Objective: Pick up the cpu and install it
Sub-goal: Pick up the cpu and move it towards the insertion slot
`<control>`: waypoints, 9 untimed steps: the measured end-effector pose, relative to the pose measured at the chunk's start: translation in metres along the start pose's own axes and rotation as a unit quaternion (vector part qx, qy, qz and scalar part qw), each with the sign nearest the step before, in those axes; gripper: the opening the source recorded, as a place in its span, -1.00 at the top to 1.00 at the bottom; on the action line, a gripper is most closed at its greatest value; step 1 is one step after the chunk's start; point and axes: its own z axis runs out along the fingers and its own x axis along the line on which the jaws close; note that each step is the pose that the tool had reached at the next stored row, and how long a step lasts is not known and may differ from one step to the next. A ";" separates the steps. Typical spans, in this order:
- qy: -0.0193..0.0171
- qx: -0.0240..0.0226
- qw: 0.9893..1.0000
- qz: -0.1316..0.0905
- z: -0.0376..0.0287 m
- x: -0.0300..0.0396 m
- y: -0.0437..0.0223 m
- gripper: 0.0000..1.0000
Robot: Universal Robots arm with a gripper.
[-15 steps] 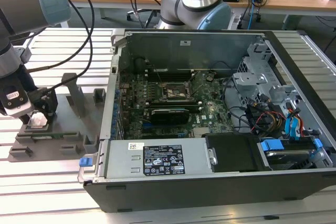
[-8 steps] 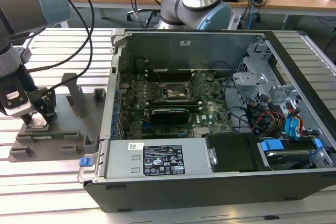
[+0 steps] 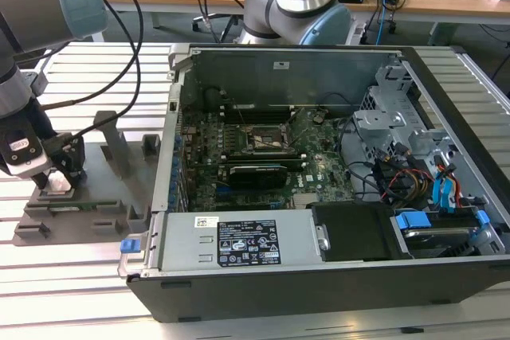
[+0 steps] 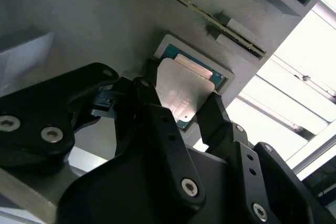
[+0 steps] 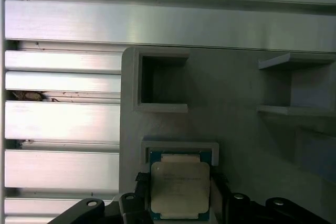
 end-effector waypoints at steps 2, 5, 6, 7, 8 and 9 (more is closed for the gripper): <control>0.000 0.000 1.000 0.000 -0.0092 -0.0001 -0.0004 -0.09; 0.000 0.000 1.000 0.000 -0.0153 -0.0003 -0.0006 -0.09; 0.000 0.000 1.000 0.000 -0.0165 -0.0003 -0.0006 -0.09; 0.000 0.000 1.000 0.000 -0.0189 -0.0004 -0.0007 -0.09; 0.000 0.000 1.000 0.000 -0.0215 -0.0004 -0.0008 -0.09; 0.000 0.000 1.000 0.000 -0.0233 -0.0005 -0.0009 -0.09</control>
